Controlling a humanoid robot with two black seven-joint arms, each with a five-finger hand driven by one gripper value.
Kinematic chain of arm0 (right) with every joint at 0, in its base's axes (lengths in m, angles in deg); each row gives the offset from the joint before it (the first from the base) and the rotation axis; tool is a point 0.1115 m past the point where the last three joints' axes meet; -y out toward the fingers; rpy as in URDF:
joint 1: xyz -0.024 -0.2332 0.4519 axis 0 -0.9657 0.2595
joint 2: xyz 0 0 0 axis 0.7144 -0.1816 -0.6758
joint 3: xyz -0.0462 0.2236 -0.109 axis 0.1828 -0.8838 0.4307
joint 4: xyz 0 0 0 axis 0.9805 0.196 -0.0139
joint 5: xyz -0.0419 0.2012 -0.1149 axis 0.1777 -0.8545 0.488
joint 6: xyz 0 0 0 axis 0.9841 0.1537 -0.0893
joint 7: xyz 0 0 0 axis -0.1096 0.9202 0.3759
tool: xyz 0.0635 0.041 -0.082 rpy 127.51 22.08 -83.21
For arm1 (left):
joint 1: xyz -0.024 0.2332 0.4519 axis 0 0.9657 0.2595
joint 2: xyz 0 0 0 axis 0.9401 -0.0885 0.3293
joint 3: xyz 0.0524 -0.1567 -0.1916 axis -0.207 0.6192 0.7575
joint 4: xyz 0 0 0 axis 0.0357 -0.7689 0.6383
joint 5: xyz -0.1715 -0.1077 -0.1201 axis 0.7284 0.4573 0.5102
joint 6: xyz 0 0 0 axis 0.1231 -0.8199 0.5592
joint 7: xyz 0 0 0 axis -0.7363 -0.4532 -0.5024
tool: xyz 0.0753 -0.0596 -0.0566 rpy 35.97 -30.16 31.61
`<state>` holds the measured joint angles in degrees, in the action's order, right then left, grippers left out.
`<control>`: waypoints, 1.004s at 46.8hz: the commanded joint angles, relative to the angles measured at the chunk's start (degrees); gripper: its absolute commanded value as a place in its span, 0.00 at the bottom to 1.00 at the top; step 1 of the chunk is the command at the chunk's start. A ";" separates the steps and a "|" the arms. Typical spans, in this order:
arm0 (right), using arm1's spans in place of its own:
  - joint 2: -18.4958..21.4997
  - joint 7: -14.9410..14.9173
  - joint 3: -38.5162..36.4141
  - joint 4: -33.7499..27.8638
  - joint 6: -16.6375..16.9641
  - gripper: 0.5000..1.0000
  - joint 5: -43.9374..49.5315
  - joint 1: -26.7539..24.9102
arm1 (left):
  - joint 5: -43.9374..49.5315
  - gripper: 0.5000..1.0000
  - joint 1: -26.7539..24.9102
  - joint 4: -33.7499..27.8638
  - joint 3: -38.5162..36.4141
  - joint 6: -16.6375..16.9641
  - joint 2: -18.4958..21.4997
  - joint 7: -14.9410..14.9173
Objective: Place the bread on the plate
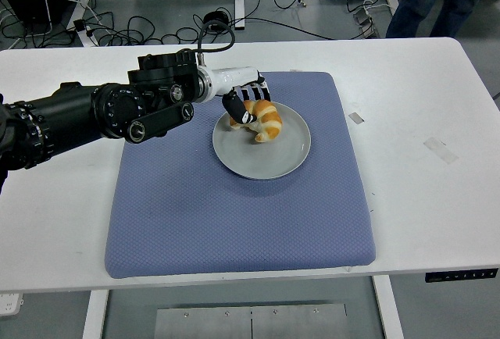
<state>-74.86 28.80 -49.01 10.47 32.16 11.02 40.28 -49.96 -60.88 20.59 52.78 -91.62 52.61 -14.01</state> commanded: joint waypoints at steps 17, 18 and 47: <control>0.00 0.00 0.00 0.00 0.00 1.00 0.00 0.00 | 0.14 0.00 0.14 0.01 0.25 0.28 0.00 0.28; 0.00 0.00 0.00 0.00 0.00 1.00 0.00 0.00 | 0.32 0.00 0.22 0.01 0.33 0.19 0.00 0.19; 0.00 0.00 0.00 0.00 0.00 1.00 0.00 0.00 | 3.39 0.96 -0.92 0.01 1.83 -2.71 0.00 -1.13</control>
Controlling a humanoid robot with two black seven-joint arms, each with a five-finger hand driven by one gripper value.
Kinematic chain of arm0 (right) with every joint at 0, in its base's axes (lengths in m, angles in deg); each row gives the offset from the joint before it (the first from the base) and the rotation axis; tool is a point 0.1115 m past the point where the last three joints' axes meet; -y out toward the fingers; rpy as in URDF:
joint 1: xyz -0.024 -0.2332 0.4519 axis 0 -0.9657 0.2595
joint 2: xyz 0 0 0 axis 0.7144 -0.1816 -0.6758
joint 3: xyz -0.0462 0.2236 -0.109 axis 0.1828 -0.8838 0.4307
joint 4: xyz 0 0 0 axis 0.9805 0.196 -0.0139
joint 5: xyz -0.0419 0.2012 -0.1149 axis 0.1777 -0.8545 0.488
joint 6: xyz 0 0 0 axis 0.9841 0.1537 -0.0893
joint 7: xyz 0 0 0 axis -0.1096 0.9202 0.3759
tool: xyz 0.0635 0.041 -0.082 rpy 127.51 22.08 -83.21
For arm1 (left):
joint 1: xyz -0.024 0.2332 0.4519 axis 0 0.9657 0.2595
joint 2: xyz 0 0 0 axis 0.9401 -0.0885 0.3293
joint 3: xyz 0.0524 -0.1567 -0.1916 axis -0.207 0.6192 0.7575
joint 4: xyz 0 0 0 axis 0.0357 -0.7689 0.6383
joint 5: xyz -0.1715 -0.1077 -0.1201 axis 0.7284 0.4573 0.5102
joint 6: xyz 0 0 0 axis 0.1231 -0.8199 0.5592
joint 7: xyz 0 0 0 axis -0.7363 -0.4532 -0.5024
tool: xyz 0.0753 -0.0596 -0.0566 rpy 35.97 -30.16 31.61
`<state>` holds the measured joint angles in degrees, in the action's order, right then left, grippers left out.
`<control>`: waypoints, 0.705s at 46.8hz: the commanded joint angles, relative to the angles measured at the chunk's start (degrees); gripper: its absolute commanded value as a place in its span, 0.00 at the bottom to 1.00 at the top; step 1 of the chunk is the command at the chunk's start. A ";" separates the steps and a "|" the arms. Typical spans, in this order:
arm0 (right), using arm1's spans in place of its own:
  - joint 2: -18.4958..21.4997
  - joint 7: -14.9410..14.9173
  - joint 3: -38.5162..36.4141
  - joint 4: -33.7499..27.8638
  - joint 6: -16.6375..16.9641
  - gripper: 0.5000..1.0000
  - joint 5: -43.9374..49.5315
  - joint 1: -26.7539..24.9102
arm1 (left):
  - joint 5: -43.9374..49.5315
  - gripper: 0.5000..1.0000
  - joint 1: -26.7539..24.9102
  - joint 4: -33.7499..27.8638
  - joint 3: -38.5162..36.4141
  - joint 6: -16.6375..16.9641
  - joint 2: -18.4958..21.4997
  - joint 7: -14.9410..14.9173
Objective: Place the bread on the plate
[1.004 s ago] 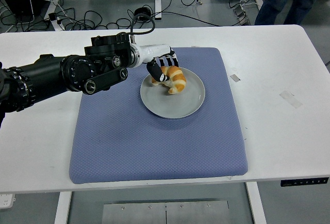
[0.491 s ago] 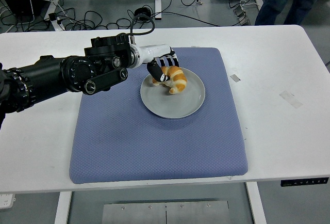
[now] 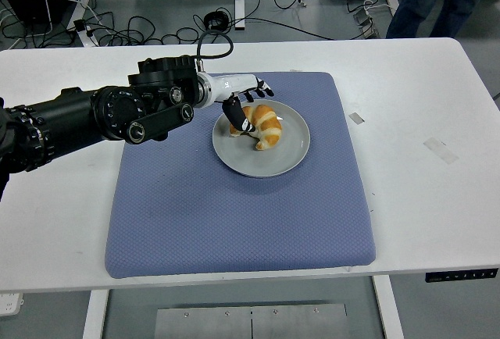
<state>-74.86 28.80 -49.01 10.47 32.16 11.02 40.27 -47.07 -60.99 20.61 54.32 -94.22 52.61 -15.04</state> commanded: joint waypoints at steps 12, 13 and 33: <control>0.00 0.00 0.00 0.00 0.00 1.00 0.00 0.00 | 3.94 0.96 -5.38 -0.01 2.66 -0.90 0.00 -1.24; 0.00 0.00 0.00 0.00 0.00 1.00 0.00 0.00 | 4.46 0.96 -5.82 -0.01 2.83 -0.99 0.00 -1.24; 0.00 0.00 0.00 0.00 0.00 1.00 0.00 0.00 | 9.13 0.96 -10.65 0.87 8.63 -0.90 0.00 -1.24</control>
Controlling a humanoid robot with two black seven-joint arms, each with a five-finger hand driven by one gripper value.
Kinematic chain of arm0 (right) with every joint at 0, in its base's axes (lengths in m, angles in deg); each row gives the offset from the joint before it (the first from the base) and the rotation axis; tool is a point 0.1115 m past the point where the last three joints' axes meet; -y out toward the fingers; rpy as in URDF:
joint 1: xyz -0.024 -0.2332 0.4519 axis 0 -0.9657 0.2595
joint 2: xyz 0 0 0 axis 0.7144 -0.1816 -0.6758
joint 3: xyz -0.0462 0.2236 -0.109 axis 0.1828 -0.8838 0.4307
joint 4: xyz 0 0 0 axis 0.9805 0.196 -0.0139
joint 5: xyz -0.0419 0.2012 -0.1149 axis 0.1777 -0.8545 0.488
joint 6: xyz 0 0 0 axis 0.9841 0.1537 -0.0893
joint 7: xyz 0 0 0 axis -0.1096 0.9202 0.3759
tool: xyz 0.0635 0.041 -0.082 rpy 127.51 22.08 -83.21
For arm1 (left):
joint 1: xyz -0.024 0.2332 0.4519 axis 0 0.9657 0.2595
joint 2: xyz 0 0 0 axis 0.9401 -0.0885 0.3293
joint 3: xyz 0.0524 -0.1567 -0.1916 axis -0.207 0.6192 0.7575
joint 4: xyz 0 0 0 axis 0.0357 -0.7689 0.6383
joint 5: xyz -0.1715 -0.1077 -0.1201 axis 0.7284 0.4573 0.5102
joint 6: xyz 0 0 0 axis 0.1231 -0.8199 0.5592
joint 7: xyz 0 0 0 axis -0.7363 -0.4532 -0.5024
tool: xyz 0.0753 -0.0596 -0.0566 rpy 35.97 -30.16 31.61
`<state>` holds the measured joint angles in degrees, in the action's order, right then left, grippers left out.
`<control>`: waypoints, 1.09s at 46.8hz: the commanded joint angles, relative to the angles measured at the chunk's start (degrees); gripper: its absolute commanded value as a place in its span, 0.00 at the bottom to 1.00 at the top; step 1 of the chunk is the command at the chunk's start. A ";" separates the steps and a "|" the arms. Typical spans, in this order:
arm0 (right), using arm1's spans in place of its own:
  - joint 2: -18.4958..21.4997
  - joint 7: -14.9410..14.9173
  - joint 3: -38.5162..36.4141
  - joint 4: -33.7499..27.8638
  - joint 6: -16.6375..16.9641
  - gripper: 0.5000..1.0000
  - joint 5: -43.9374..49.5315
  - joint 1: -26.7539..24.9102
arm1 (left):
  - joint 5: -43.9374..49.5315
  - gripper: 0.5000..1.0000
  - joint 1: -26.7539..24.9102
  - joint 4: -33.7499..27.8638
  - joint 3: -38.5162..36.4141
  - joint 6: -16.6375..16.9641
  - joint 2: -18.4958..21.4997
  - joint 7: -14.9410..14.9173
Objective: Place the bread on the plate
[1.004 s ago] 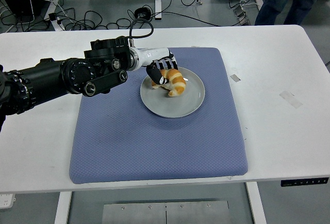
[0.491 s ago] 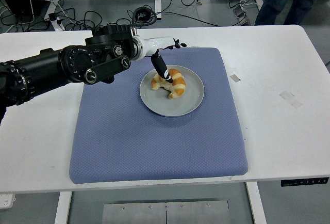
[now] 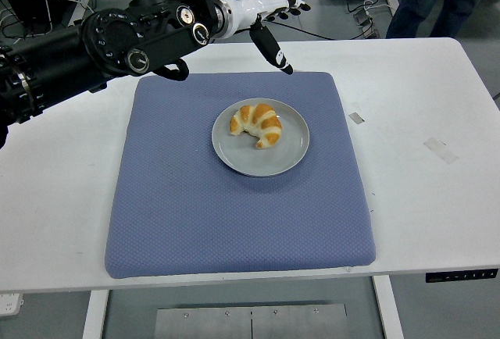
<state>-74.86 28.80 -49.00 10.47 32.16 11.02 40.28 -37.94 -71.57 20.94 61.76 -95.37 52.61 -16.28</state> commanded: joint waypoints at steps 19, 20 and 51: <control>0.00 0.00 -0.01 0.00 0.00 1.00 0.00 0.00 | -0.01 0.96 1.33 2.21 4.71 0.34 2.81 0.97; 0.00 0.00 -0.01 0.00 0.00 1.00 0.00 0.00 | -0.01 0.96 1.33 2.56 4.97 0.34 3.42 1.15; 0.00 0.00 -0.01 0.09 0.00 1.00 0.00 0.09 | 15.37 0.96 11.43 9.41 15.96 0.34 15.47 5.54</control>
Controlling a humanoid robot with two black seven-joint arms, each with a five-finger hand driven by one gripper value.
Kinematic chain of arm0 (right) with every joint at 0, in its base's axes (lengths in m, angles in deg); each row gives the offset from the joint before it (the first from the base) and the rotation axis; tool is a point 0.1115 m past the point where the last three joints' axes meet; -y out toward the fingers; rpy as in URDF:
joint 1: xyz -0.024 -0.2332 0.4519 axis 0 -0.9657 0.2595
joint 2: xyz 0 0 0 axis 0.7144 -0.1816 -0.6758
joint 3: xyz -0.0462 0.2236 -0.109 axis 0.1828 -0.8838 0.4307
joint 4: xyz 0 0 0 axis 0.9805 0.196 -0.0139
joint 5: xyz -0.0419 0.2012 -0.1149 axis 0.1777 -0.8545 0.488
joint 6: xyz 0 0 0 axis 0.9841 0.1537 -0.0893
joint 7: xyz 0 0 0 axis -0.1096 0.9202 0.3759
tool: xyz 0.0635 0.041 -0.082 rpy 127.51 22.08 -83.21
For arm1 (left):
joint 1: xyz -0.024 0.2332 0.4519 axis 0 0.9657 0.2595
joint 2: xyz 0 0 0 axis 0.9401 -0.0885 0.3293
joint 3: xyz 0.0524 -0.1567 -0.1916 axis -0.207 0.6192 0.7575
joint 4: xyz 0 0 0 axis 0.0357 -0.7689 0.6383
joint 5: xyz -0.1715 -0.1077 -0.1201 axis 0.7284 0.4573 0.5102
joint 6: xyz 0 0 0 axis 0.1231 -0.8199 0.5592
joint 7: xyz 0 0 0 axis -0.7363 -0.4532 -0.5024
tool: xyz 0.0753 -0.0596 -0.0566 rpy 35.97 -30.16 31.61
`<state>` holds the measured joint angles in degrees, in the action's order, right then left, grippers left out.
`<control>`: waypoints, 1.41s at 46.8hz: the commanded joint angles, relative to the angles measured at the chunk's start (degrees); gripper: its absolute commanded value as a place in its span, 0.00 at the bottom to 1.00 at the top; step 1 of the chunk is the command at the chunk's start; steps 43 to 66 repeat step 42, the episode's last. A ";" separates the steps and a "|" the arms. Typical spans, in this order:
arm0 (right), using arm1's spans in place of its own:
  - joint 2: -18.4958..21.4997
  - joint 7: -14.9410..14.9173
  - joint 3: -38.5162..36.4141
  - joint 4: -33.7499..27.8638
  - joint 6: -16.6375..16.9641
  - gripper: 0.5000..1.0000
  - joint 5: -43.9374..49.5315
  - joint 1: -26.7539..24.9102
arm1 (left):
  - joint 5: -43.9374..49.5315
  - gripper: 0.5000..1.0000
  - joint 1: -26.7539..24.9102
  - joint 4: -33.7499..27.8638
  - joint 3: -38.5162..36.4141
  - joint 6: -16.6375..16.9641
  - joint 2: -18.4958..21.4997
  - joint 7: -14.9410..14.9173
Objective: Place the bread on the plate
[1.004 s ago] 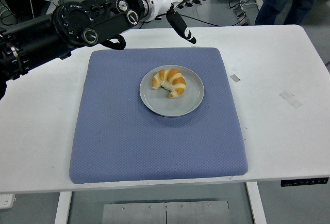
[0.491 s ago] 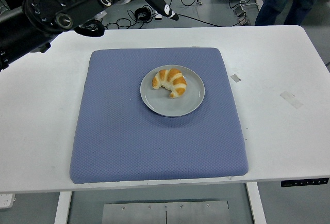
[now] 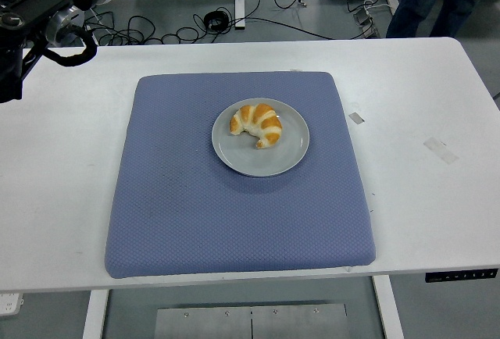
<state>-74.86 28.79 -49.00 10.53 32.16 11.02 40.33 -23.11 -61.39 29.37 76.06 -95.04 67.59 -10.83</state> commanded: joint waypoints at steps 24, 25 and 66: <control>0.00 0.01 -0.10 0.20 0.00 1.00 0.00 -0.05 | 7.83 0.96 12.59 10.30 15.02 -0.09 -6.54 3.95; 0.00 0.01 -0.36 0.20 0.00 1.00 0.00 -0.05 | 8.44 0.96 12.77 10.82 15.11 -0.09 -7.06 4.30; 0.00 0.01 -0.19 -0.06 0.00 1.00 0.00 0.91 | 14.08 0.96 15.50 12.32 16.26 -0.09 -10.32 5.36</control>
